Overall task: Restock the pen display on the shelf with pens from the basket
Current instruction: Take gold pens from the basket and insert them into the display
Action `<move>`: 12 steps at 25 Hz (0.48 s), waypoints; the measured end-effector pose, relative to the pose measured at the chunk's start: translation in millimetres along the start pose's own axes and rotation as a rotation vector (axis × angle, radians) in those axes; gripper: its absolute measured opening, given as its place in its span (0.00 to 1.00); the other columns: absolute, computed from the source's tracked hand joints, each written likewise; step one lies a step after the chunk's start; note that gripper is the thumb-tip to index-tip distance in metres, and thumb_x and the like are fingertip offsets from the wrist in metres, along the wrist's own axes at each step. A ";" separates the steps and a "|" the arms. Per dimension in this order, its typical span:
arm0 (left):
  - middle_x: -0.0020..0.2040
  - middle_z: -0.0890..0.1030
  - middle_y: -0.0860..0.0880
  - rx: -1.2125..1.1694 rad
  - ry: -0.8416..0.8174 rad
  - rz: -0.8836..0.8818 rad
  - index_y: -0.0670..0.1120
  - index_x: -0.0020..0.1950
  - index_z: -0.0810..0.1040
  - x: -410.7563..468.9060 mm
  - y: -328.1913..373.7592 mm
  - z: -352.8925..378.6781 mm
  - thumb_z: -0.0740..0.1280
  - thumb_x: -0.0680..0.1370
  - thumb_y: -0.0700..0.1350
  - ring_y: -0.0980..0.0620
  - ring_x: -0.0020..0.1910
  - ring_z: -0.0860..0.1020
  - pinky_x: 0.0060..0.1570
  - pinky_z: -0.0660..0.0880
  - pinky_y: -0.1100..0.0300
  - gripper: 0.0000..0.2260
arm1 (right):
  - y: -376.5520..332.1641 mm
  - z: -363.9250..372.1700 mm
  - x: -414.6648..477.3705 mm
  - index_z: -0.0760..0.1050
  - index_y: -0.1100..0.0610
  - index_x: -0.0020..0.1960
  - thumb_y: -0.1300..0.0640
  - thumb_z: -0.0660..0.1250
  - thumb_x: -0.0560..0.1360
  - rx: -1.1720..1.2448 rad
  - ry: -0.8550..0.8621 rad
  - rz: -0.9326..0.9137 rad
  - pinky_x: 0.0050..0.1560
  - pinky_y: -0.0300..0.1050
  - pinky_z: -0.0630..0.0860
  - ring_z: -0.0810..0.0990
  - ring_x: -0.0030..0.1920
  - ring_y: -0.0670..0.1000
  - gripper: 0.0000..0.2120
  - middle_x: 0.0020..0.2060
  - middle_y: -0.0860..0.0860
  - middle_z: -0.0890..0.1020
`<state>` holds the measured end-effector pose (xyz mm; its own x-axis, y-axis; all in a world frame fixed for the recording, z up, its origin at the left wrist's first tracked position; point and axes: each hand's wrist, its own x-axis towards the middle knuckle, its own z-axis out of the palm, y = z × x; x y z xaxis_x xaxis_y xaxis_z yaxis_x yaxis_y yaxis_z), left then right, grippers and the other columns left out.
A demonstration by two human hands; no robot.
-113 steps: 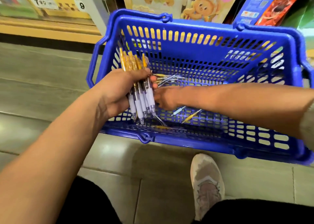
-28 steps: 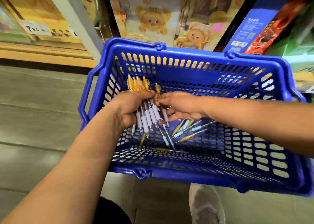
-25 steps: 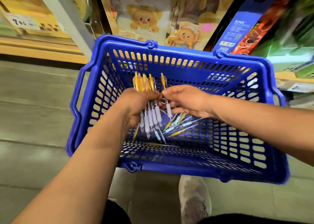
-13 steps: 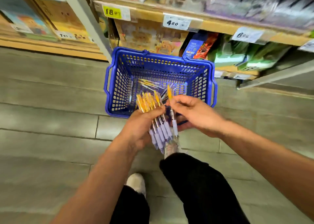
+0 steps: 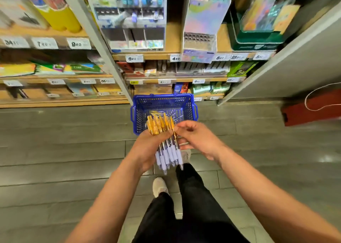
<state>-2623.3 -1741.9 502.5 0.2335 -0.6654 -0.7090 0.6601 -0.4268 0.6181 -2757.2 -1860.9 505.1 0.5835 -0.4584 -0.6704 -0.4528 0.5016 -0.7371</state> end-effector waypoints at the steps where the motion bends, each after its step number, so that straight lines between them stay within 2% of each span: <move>1: 0.56 0.85 0.38 0.021 -0.010 0.007 0.39 0.61 0.82 -21.8 6.6 10.4 0.71 0.79 0.37 0.41 0.55 0.84 0.56 0.81 0.49 0.12 | -7.7 0.6 -23.0 0.81 0.54 0.52 0.57 0.71 0.79 0.023 0.025 -0.016 0.38 0.40 0.81 0.83 0.34 0.44 0.03 0.37 0.45 0.84; 5: 0.56 0.86 0.39 0.068 -0.021 0.061 0.40 0.60 0.83 -81.9 30.3 45.1 0.71 0.79 0.39 0.40 0.57 0.84 0.60 0.80 0.47 0.10 | -38.4 -0.3 -84.6 0.84 0.57 0.54 0.56 0.71 0.78 0.064 0.064 -0.072 0.42 0.39 0.80 0.84 0.40 0.46 0.07 0.45 0.52 0.86; 8: 0.55 0.86 0.40 0.104 -0.056 0.097 0.43 0.57 0.86 -94.9 54.5 66.3 0.71 0.79 0.41 0.40 0.56 0.84 0.57 0.81 0.49 0.08 | -68.2 -12.3 -104.0 0.85 0.55 0.52 0.56 0.72 0.78 0.088 0.091 -0.135 0.43 0.40 0.80 0.84 0.41 0.46 0.05 0.45 0.52 0.87; 10: 0.56 0.86 0.41 0.166 -0.087 0.148 0.44 0.58 0.85 -90.3 72.3 82.6 0.71 0.79 0.42 0.41 0.56 0.84 0.58 0.80 0.48 0.09 | -86.1 -27.1 -104.6 0.86 0.53 0.50 0.55 0.72 0.78 0.104 0.122 -0.188 0.45 0.41 0.81 0.85 0.41 0.46 0.04 0.44 0.51 0.88; 12: 0.55 0.86 0.41 0.208 -0.092 0.183 0.43 0.59 0.85 -83.2 88.4 95.2 0.71 0.79 0.43 0.41 0.56 0.84 0.59 0.79 0.46 0.10 | -102.7 -39.4 -99.6 0.85 0.55 0.51 0.55 0.72 0.78 0.132 0.123 -0.213 0.47 0.42 0.81 0.85 0.42 0.48 0.05 0.45 0.52 0.88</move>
<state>-2652.3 -1782.7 648.4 0.2635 -0.7914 -0.5516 0.4500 -0.4050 0.7959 -2795.4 -1895.6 644.2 0.5663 -0.6456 -0.5123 -0.2320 0.4716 -0.8507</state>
